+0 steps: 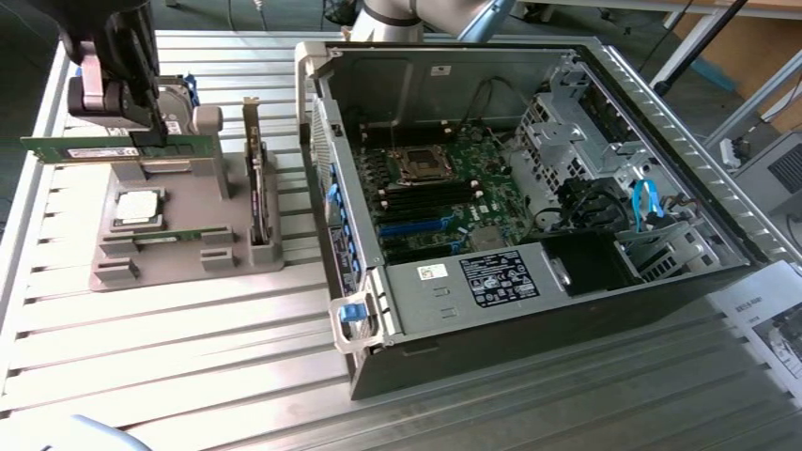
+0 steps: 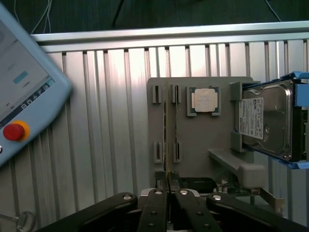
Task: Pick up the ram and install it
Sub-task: 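Pick up the ram and move it above insertion slot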
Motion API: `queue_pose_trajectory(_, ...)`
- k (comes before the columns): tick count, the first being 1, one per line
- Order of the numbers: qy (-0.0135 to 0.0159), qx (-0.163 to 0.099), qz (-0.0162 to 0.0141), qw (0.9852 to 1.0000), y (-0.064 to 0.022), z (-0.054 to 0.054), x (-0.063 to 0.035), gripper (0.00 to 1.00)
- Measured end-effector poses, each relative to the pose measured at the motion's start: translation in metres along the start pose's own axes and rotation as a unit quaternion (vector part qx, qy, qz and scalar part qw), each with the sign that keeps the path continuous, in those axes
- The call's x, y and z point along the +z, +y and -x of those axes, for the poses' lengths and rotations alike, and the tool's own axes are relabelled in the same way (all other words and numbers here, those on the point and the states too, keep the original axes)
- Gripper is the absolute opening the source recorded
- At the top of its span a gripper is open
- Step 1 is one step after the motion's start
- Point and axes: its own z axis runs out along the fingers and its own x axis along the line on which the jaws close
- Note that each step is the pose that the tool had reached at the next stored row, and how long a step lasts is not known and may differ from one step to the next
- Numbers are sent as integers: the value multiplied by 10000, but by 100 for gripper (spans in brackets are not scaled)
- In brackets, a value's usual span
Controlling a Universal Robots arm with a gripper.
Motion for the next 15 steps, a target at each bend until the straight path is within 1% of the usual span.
queue_pose_trajectory(15, 0, -4, 0, 10000, -282, 17, -2, 12)
